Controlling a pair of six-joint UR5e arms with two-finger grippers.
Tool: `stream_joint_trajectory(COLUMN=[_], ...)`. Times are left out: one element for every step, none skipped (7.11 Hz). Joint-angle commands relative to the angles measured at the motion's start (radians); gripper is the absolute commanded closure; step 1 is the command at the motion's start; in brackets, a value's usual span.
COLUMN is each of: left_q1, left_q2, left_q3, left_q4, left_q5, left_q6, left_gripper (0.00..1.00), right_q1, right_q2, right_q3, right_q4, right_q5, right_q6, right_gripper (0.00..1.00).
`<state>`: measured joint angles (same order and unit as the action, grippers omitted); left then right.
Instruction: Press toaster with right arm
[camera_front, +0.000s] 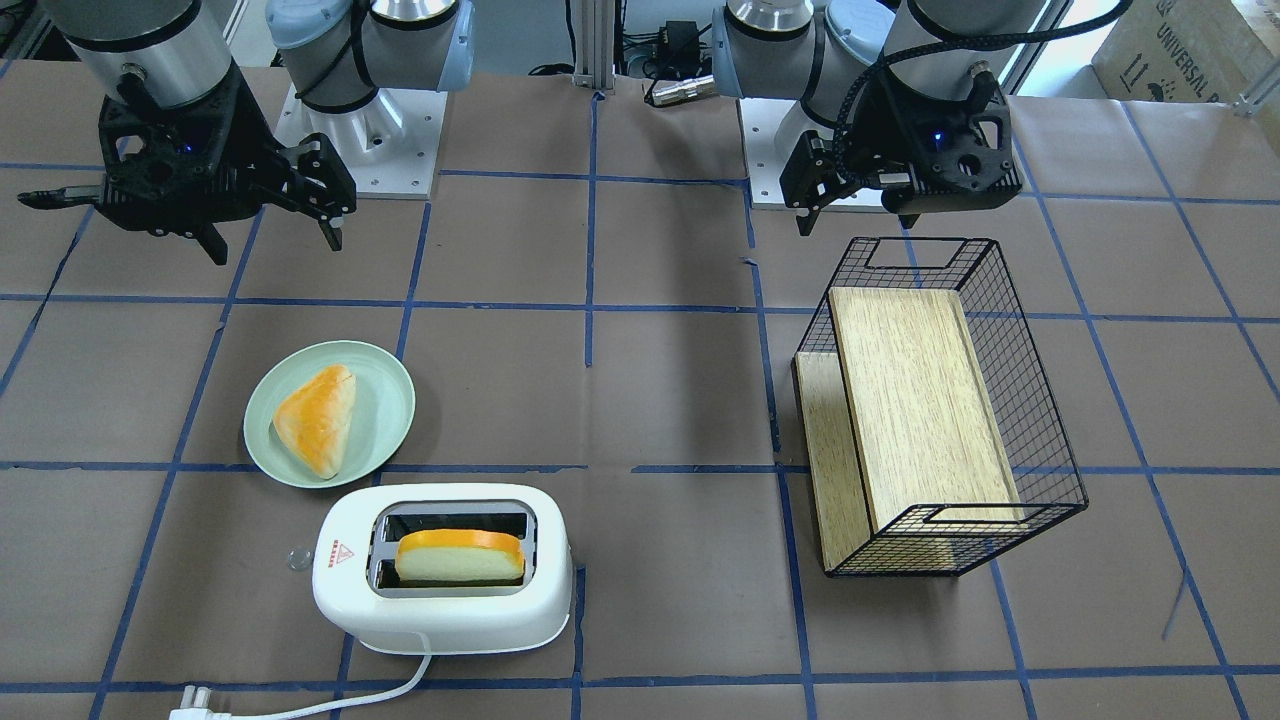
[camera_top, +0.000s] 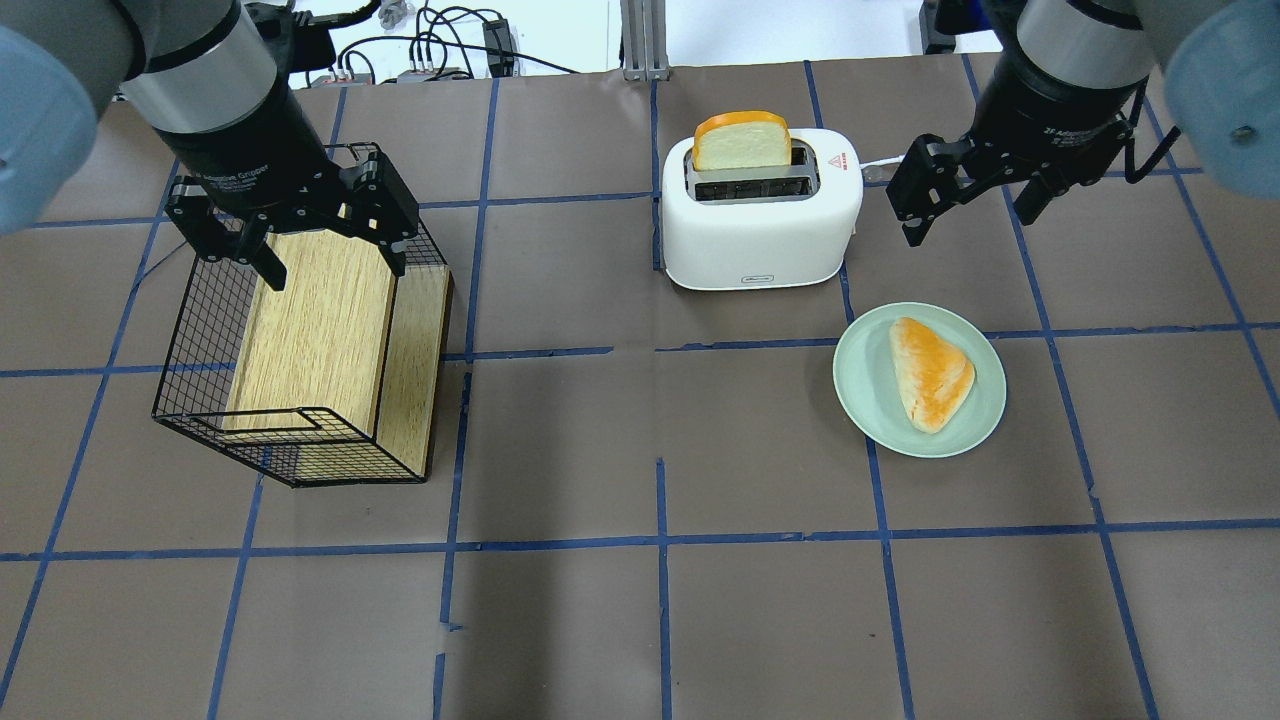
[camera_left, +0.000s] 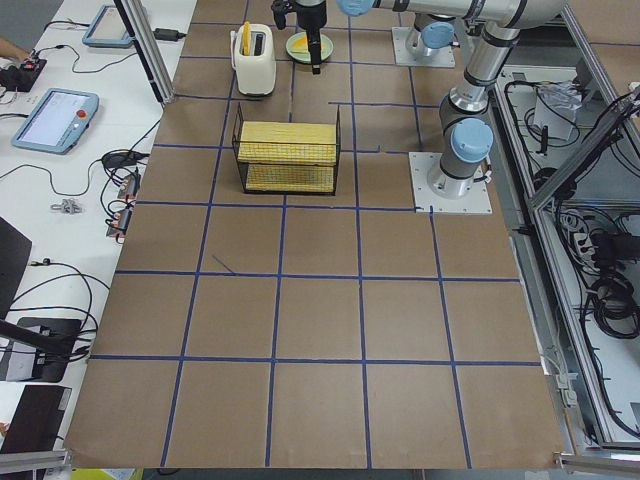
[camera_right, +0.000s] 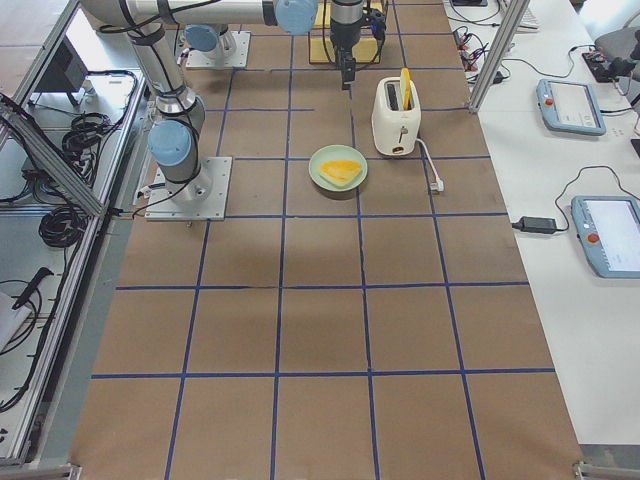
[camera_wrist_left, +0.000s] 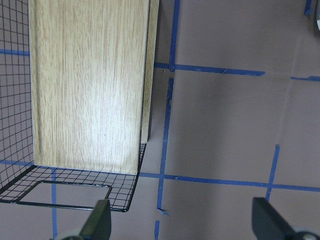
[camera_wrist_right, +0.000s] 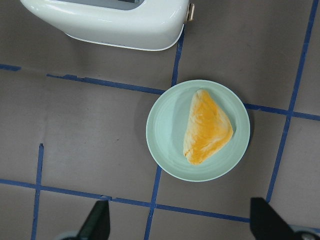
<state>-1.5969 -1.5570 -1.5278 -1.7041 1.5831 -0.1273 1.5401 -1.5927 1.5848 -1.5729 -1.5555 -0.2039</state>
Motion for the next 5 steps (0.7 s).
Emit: stream_joint_trajectory(left_q1=[0.000,0.000,0.000,0.000,0.000], left_q2=[0.000,0.000,0.000,0.000,0.000], left_q3=[0.000,0.000,0.000,0.000,0.000], left_q4=[0.001,0.001,0.000,0.000,0.000], left_q5=[0.000,0.000,0.000,0.000,0.000], left_q6=[0.000,0.000,0.000,0.000,0.000], left_gripper=[0.00,0.00,0.00,0.00,0.00], right_q1=[-0.001,-0.005,-0.008,-0.014,-0.026], right_q2=[0.002,0.002,0.003,0.011,0.029], right_q3=[0.003,0.003,0.003,-0.002,-0.015], right_q4=[-0.001,0.001,-0.005,-0.007,-0.010], right_q5=[0.002,0.011,0.015,0.020,0.025], right_q6=[-0.002,-0.003,-0.003,-0.011,-0.014], right_gripper=[0.00,0.00,0.00,0.03,0.26])
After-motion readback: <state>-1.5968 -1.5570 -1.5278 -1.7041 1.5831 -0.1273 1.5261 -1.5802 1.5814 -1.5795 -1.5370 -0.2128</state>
